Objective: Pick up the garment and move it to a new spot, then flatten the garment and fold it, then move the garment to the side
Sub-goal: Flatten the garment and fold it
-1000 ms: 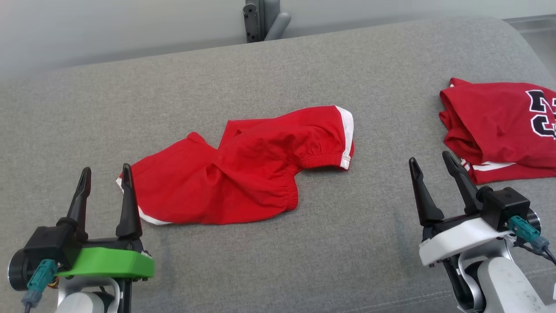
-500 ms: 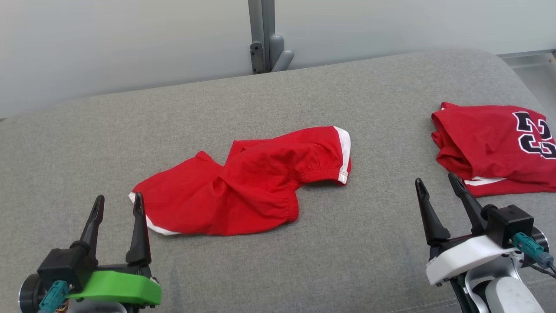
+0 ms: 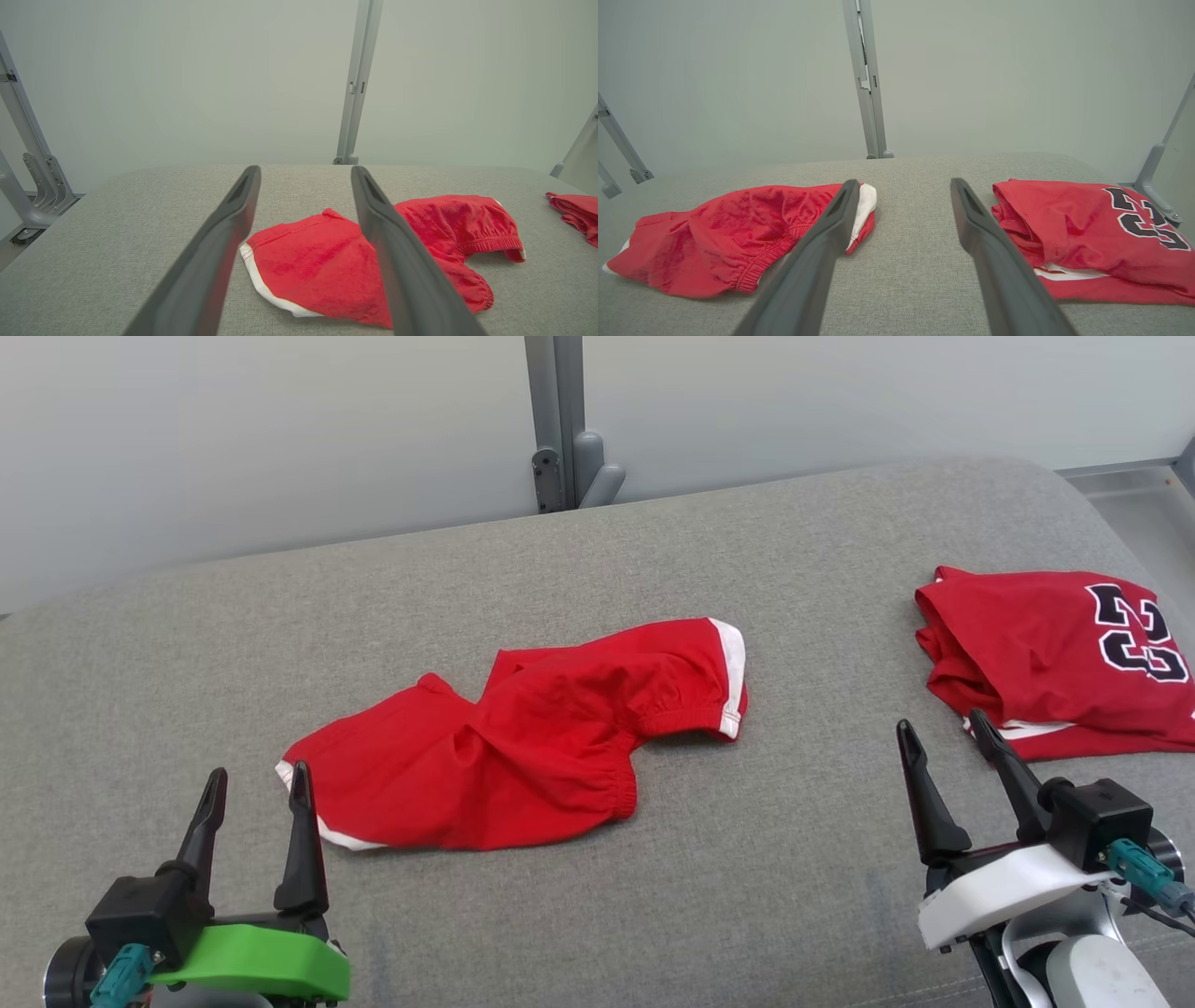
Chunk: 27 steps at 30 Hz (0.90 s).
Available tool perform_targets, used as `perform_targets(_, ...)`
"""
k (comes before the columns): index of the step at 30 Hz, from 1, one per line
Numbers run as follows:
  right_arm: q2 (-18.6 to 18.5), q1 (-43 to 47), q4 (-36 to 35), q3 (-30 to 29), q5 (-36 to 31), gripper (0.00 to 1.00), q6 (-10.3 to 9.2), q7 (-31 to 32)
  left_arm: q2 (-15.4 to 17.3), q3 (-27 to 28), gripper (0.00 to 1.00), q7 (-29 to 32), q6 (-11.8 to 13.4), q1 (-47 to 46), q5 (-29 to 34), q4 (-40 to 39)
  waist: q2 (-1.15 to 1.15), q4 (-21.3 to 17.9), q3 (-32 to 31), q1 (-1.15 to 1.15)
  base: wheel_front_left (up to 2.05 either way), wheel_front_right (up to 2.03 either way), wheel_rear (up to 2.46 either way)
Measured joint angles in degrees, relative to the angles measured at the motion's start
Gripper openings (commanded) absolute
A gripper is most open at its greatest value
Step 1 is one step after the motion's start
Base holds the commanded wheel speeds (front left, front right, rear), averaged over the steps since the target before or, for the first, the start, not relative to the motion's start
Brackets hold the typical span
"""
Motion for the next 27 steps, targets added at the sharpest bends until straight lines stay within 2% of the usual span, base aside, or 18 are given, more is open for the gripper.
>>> perform_targets(21,0.19,-0.03,-0.53,-0.65,-0.34,1.00,0.00,0.01,0.10,-0.68,1.00,-0.24,0.16,-0.68,-0.40,0.65,0.00,0.61,0.79,0.00,0.00,0.00,0.00)
perform_targets(27,-1.08,-1.57,1.89,4.06,0.20,1.00,0.00,0.89,-0.07,-1.22,1.00,-0.55,-0.30,-2.99,-0.14,0.51,0.00,2.19,2.13,0.00,0.00,0.00,0.00)
